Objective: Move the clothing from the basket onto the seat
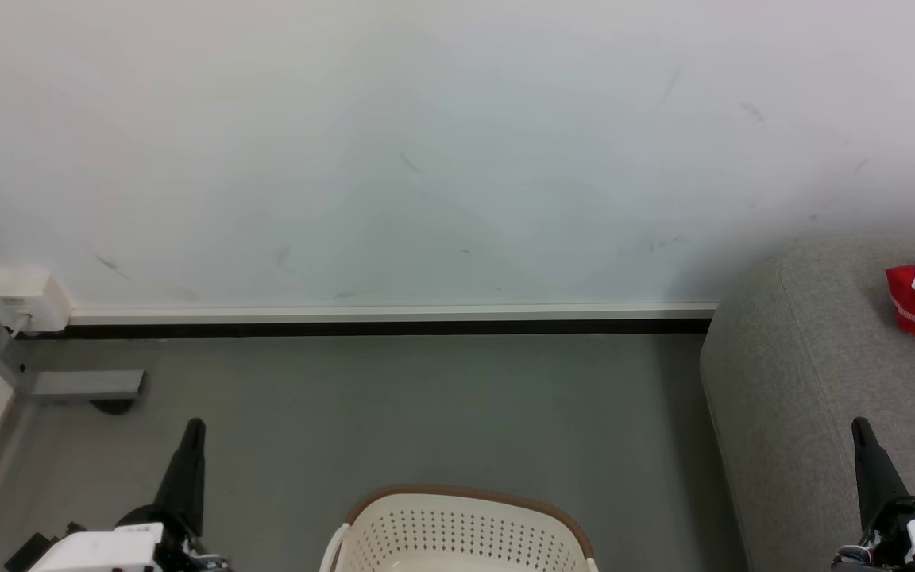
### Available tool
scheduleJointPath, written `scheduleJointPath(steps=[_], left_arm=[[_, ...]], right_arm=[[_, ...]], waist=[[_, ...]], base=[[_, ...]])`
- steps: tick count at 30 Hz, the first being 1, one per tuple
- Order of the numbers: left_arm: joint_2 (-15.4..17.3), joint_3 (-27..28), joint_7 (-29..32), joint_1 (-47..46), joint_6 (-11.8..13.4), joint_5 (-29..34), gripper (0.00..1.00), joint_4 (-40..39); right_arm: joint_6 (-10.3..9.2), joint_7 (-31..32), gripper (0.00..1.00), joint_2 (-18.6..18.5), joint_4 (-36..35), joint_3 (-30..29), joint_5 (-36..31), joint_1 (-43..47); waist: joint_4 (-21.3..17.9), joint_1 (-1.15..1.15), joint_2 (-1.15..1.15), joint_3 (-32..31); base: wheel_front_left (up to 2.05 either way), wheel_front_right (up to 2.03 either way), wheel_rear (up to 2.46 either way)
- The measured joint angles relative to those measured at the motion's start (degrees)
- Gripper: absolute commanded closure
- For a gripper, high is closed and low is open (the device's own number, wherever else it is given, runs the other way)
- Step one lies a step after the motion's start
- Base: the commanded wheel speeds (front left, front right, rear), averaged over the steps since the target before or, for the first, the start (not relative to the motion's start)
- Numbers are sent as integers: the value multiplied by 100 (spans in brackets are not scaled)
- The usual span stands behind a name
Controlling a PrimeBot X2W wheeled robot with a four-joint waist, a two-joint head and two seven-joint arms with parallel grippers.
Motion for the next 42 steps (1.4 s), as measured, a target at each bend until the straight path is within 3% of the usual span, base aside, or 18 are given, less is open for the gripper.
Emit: scheduleJointPath(steps=[42], left_arm=[[0, 2, 0, 0, 0, 0, 100, -1]], right_arm=[[0, 0, 100, 0, 0, 0, 0, -1]], waist=[[0, 0, 0, 0]], base=[[0, 0, 0]])
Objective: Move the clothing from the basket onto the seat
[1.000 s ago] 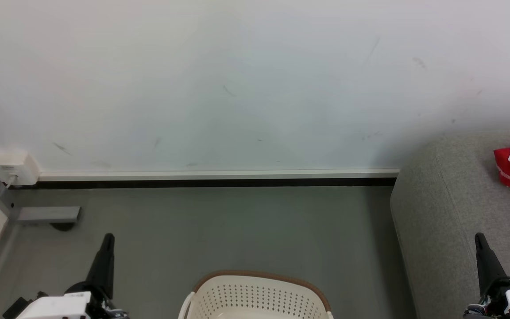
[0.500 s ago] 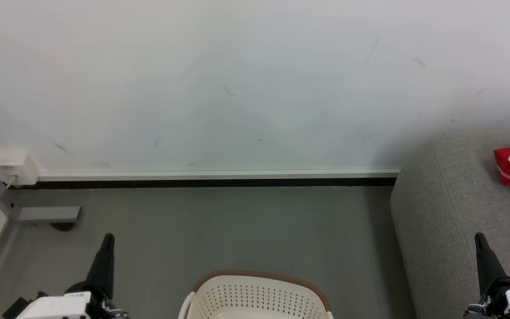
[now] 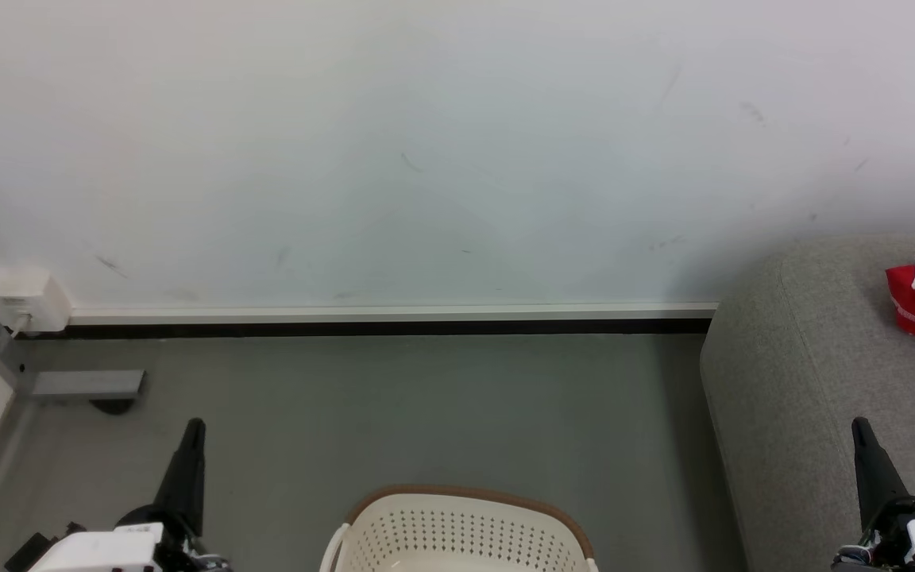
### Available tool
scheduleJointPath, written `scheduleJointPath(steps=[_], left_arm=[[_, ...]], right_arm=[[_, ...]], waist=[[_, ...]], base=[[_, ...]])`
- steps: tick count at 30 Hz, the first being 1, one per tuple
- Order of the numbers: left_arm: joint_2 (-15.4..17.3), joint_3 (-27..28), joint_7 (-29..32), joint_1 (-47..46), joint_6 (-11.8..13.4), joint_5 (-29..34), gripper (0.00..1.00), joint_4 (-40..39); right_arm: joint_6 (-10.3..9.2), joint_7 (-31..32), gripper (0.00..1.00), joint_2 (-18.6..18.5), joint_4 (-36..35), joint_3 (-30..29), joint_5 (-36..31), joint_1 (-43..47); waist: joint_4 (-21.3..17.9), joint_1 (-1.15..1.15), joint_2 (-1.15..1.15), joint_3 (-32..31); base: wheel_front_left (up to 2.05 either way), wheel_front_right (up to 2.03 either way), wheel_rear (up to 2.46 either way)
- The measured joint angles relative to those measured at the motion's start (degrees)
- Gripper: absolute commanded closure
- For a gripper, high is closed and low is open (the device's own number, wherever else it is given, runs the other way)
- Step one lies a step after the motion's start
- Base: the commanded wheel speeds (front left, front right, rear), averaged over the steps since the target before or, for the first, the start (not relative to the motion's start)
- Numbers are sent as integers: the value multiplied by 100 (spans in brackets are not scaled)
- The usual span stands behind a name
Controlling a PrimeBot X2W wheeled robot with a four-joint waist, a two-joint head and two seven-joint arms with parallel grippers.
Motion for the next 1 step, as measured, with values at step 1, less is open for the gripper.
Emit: scheduleJointPath(steps=[1], left_arm=[[0, -1, 0, 0, 0, 0, 100, 0]], right_arm=[[0, 0, 100, 0, 0, 0, 0, 0]], waist=[[0, 0, 0, 0]], base=[[0, 0, 0]])
